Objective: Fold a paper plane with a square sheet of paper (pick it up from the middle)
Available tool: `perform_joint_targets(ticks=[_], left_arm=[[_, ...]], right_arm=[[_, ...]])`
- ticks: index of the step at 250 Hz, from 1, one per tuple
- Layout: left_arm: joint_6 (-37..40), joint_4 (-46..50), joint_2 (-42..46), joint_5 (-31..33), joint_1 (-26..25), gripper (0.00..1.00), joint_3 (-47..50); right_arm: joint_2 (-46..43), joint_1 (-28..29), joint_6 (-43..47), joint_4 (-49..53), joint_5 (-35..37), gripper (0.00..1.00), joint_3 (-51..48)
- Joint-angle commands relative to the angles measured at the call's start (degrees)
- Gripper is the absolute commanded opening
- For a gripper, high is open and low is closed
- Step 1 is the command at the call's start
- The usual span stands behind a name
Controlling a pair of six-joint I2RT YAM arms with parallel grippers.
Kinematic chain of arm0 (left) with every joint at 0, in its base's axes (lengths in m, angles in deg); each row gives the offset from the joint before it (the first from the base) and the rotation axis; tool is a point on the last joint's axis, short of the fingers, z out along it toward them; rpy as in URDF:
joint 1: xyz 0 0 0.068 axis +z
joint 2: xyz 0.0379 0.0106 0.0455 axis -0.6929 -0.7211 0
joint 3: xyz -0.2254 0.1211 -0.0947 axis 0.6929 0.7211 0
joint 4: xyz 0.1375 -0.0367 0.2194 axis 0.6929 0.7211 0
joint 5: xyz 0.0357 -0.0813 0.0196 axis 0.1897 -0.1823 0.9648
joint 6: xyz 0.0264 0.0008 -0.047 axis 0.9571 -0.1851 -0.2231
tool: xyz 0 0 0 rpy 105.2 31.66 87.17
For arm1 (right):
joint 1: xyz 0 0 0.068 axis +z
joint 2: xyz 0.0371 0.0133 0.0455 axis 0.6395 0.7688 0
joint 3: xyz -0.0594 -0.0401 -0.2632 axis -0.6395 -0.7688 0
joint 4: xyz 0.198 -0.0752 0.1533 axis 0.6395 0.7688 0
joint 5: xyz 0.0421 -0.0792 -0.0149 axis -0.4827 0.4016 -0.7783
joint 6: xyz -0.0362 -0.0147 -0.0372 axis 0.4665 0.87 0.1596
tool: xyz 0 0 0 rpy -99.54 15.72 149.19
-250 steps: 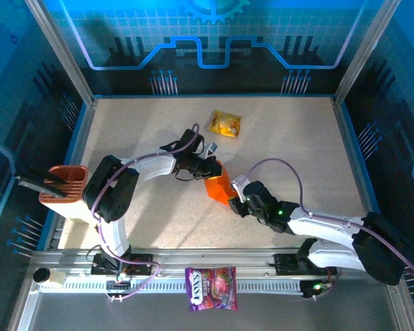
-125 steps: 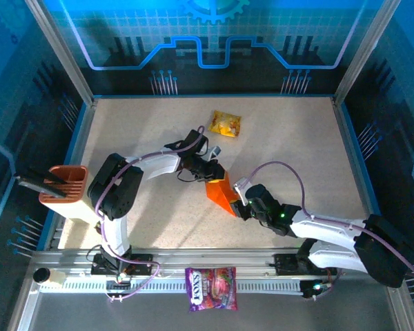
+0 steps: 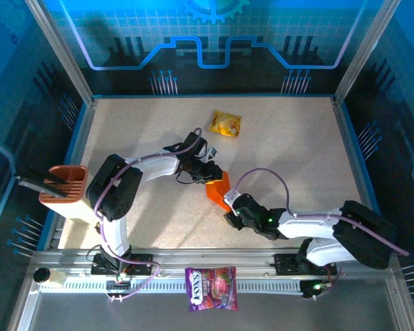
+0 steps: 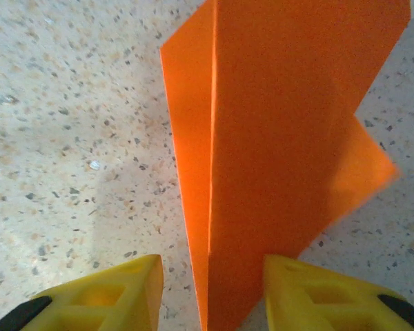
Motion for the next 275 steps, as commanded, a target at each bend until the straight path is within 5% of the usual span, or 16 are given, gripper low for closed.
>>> perform_joint_targets(ticks=[1,146,275], left_arm=[[-2.1,-2.27,2.42,-0.03,-0.26,0.23,0.99],[-2.58,-2.63,3.28,0.07,-0.27,0.24,1.62],[-2.72,-2.45,3.88,0.73,-0.3,0.23,1.99]], right_arm=[[2.73,1.02,-1.38,-3.1,6.81,0.42,2.4],[3.71,-0.33,-2.0,-4.94,5.55,0.24,1.65],[4.02,-2.16,-3.18,-7.71,3.27,0.2,0.7]])
